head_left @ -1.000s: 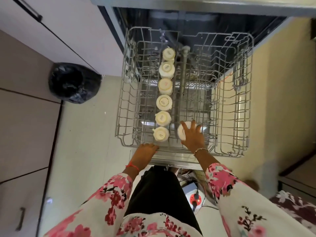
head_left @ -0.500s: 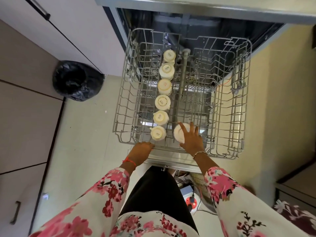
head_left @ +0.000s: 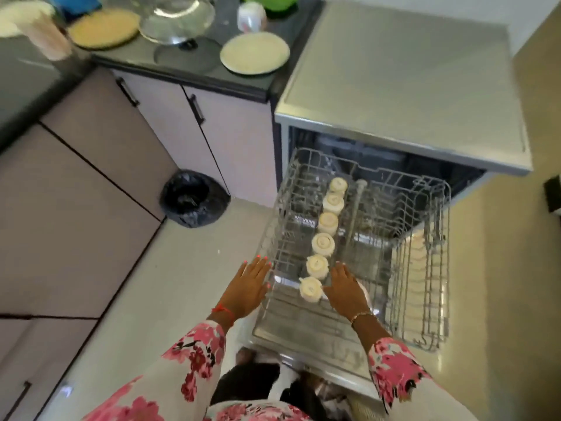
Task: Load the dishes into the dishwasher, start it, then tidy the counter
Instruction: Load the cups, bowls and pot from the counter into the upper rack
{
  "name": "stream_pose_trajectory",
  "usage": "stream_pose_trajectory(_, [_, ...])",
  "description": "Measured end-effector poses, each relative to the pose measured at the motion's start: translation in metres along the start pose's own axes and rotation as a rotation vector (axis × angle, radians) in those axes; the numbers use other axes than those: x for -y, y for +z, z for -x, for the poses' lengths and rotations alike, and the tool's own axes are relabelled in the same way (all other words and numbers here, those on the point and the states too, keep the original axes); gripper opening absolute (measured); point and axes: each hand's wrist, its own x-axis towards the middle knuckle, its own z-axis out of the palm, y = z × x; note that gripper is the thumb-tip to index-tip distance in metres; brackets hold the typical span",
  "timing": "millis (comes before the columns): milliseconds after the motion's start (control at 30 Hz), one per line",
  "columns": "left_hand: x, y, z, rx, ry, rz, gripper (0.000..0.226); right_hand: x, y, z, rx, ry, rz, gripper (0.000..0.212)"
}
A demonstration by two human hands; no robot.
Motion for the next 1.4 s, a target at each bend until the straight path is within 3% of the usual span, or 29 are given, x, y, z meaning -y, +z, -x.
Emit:
stream_pose_trajectory(100, [0.045,-0.013,0.009,0.026,-0.123,-0.032,0.068,0.05,-0.008,-0.013,-0.08,-0.058,-0.013,0.063])
stream_pose_trajectory(167, [0.075,-0.024,0.009,0.017,-0.143,-0.021,0.065,0.083,-0.013,-0.026,-0.154,-0.079,-0.055,0.069])
stream_pose_trajectory(300, [0.156,-0.046,0.013,-0.03,-0.159,0.062,0.069,0.156,-0.017,-0.059,-0.336,-0.119,-0.1,0.107])
stream_pose_trajectory(400, [0.209,-0.072,0.017,-0.081,-0.151,0.116,0.096,0.204,-0.024,-0.077,-0.364,-0.078,-0.138,0.102])
stream_pose_trajectory(433, [0.223,-0.083,0.02,-0.084,-0.152,0.151,0.101,0.219,-0.027,-0.083,-0.375,-0.063,-0.163,0.091])
stream_pose_trajectory(500, [0.249,-0.098,0.019,-0.167,-0.163,0.141,0.104,0.243,-0.035,-0.092,-0.411,-0.033,-0.186,0.066])
stream_pose_trajectory(633, [0.302,-0.127,-0.006,-0.248,-0.202,0.135,0.111,0.276,-0.059,-0.125,-0.505,-0.07,-0.168,0.062])
stream_pose_trajectory(933, [0.369,-0.192,-0.11,-0.314,-0.167,0.177,0.074,0.304,-0.161,-0.245,-0.695,-0.141,-0.124,0.06])
stream_pose_trajectory(1067, [0.391,-0.228,-0.183,-0.345,-0.137,0.183,0.07,0.303,-0.222,-0.315,-0.758,-0.172,-0.148,0.059])
stream_pose_trajectory(1400, [0.42,-0.298,-0.343,-0.307,-0.158,0.23,0.065,0.283,-0.355,-0.466,-0.688,-0.182,-0.075,0.062])
